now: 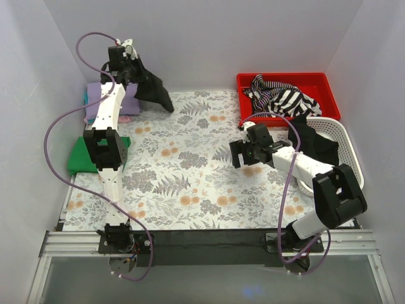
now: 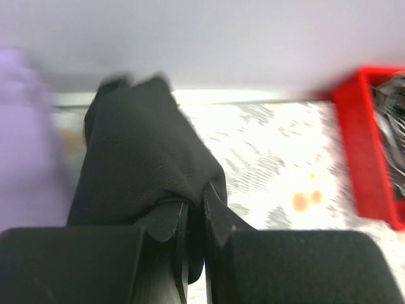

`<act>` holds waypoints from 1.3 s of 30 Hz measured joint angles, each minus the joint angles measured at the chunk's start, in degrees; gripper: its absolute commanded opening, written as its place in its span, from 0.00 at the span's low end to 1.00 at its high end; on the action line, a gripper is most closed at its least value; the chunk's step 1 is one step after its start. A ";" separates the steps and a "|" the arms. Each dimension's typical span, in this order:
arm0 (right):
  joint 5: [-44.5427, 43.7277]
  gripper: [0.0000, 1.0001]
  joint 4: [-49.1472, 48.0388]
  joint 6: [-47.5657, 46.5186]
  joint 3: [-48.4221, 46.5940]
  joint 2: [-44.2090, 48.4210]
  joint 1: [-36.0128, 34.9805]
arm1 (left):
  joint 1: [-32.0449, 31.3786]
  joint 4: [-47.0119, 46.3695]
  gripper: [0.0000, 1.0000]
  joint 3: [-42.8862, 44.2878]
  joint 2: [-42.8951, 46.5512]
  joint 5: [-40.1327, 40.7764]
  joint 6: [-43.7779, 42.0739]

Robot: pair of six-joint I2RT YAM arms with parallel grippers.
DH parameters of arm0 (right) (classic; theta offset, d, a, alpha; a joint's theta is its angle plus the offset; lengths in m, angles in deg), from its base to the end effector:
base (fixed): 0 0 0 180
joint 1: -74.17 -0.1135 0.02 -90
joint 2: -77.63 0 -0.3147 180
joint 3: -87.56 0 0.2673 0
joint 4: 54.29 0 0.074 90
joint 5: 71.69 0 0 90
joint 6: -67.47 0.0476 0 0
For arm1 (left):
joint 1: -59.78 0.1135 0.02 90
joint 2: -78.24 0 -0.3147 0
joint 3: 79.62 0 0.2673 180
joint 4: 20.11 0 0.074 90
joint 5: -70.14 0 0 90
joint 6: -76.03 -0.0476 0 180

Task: Fold and stack the t-shirts
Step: Neatly place the folded tshirt to the corner

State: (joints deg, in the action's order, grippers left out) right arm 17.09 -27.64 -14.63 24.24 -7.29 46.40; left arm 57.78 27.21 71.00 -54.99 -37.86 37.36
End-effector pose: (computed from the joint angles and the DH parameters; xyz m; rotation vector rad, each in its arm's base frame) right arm 0.2851 0.1490 0.2379 -0.4094 2.3945 0.2591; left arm 0.5931 -0.0354 0.3632 -0.7291 2.0667 -0.8752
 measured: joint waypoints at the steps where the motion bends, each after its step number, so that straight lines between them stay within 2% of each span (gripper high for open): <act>1: 0.44 0.97 -0.20 -0.02 -0.37 -0.83 0.00 | 1.46 -0.02 0.00 0.46 -0.13 0.39 -0.94; 11: 6.12 0.96 -1.25 -0.13 -3.78 -8.02 0.00 | 13.51 -4.52 0.00 3.04 -0.94 0.72 -7.30; 21: 9.46 0.95 -1.70 -0.11 -6.23 -11.32 0.00 | 20.20 -11.10 0.02 4.57 -10.10 0.33 -9.44; 23: 9.97 0.95 -1.77 -0.13 -6.49 -12.15 0.00 | 21.88 -12.04 0.16 4.13 -12.92 0.24 -9.16; 24: 10.21 0.95 -1.73 -0.11 -6.51 -12.44 0.00 | 22.82 -12.52 0.30 3.15 -14.27 0.70 -9.27; 26: 10.49 0.95 -1.66 -0.11 -6.51 -12.76 0.00 | 23.96 -12.48 0.48 1.05 -15.58 1.90 -9.46; 27: 10.64 0.95 -1.66 -0.11 -6.51 -12.85 0.00 | 24.52 -12.26 0.63 0.09 -16.17 2.78 -9.62; 29: 11.04 0.95 -1.66 -0.09 -6.51 -12.96 0.00 | 25.27 -11.98 0.69 -0.57 -16.98 4.50 -9.81; 30: 11.30 0.95 -1.66 -0.09 -6.51 -13.00 0.02 | 25.38 -12.07 0.79 -0.57 -17.11 4.96 -9.66; 35: 12.76 0.94 -1.75 -0.11 -6.58 -13.16 0.00 | 24.13 -11.85 0.83 -0.63 -15.23 6.25 -9.86; 39: 13.44 0.94 -1.84 -0.13 -6.58 -13.16 0.00 | 22.40 -10.69 0.84 -3.54 -8.28 6.10 -9.05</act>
State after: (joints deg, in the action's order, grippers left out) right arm 30.54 -29.48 -14.76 17.66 -20.45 46.40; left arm 80.19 16.52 67.46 -63.27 -31.76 28.31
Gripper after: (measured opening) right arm 0.946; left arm 0.833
